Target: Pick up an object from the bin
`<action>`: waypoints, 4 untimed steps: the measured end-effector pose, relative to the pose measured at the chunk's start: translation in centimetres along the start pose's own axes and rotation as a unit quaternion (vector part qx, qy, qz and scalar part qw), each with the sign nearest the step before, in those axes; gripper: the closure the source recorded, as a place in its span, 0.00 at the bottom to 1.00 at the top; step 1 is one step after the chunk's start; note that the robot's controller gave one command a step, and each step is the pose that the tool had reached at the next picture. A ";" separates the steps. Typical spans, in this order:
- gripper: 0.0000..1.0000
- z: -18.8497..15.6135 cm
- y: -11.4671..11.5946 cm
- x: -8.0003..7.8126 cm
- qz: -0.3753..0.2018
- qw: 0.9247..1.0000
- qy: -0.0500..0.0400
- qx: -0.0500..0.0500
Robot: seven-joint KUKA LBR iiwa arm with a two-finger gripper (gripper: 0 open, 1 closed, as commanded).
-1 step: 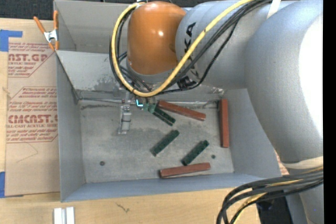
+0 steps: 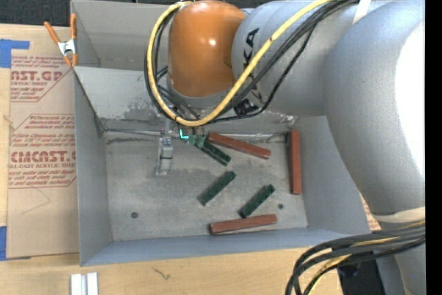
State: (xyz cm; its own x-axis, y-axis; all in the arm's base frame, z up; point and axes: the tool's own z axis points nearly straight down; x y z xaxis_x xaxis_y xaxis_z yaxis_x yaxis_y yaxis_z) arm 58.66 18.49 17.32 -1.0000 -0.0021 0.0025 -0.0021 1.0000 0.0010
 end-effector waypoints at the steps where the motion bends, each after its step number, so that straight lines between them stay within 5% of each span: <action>1: 0.00 2.2 4.5 4.6 -0.020 1.000 -0.002 0.000; 3: 0.00 7.9 -3.9 5.4 -0.109 0.994 0.000 0.002; 4: 0.00 6.2 -8.4 3.0 -0.147 0.989 -0.002 0.000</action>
Offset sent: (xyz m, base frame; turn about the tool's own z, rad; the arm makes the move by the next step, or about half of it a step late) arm -0.0528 -0.0622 -0.1032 -0.2659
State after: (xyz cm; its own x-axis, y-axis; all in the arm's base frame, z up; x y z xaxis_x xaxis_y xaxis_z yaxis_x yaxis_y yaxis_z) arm 55.70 10.08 11.14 -0.9564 -0.2919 -0.0012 -0.2919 0.9564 0.0014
